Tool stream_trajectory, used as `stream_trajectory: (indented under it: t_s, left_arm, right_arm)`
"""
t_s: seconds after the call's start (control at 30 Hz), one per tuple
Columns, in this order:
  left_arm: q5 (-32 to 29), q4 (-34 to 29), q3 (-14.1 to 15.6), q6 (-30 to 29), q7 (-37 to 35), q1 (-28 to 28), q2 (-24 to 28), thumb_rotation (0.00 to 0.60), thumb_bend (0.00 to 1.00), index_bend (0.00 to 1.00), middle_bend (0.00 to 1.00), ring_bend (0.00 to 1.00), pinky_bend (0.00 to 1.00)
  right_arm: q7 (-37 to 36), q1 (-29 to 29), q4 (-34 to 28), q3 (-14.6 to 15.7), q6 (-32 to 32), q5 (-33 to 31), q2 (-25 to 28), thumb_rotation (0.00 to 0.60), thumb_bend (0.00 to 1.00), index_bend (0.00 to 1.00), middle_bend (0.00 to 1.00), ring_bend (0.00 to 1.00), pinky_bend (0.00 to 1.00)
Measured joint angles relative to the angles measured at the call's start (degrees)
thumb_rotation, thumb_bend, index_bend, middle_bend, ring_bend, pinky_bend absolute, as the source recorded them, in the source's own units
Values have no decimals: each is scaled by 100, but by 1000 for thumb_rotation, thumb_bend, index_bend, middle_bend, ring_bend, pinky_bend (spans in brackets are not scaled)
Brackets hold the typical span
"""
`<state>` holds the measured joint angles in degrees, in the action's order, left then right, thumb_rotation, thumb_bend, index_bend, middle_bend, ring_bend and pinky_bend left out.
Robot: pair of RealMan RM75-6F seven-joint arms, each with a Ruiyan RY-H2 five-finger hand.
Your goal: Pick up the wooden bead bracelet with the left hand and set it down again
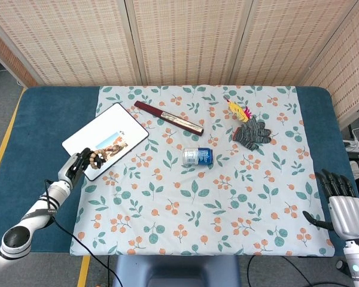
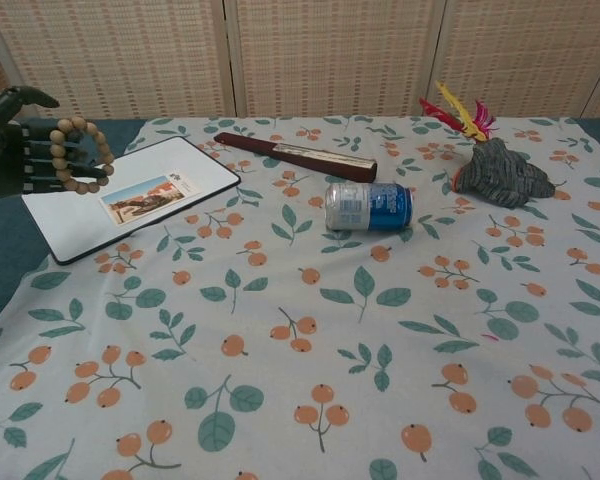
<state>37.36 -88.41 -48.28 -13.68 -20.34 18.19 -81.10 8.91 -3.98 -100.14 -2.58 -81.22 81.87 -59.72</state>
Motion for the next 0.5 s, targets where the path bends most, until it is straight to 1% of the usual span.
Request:
stream_trajectory:
  t_s: [0.07,0.3,0.5]
  left_arm:
    - [119,-4,51,-9,-123,28,27,158,524,618,662,336,0]
    - [399,-8,245,-73,-448,131,128,198,552,614,662,334,0]
    - [616,-20,354,-118,-728,180,176,277,552,608,659,334,0]
  right_arm:
    - [-3,1,-4,1,-1,2,1,447,138,0,0,0,0]
    - [-2,9,-8,-6,-19,-9,5,449,138,0,0,0,0]
    - [2,6,-11,-4,-19,1,7,449,138,0,0,0,0]
